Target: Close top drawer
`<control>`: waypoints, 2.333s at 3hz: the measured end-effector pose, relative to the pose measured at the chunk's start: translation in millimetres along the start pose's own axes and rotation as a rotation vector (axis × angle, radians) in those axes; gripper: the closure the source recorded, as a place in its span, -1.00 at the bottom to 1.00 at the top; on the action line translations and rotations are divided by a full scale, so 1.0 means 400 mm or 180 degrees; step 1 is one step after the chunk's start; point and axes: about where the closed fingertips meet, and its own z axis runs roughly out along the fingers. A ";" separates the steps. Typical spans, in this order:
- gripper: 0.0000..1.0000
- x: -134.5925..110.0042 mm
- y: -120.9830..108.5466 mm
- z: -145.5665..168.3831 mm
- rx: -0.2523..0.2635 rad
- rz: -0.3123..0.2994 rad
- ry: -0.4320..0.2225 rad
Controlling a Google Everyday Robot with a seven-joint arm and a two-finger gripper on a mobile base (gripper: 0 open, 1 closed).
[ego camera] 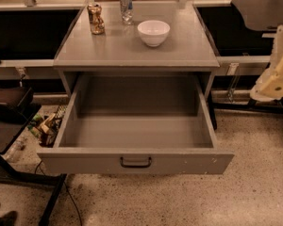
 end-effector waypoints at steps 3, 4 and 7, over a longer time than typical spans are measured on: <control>-1.00 0.000 0.000 0.000 0.0000 0.0000 0.0000; -0.63 0.022 0.047 0.044 -0.0039 0.0032 0.0080; 0.11 0.066 0.220 0.189 -0.0080 0.0176 0.0210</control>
Offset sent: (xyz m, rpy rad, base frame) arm -0.0053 0.0124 -0.1426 -0.0689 0.0645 -0.0115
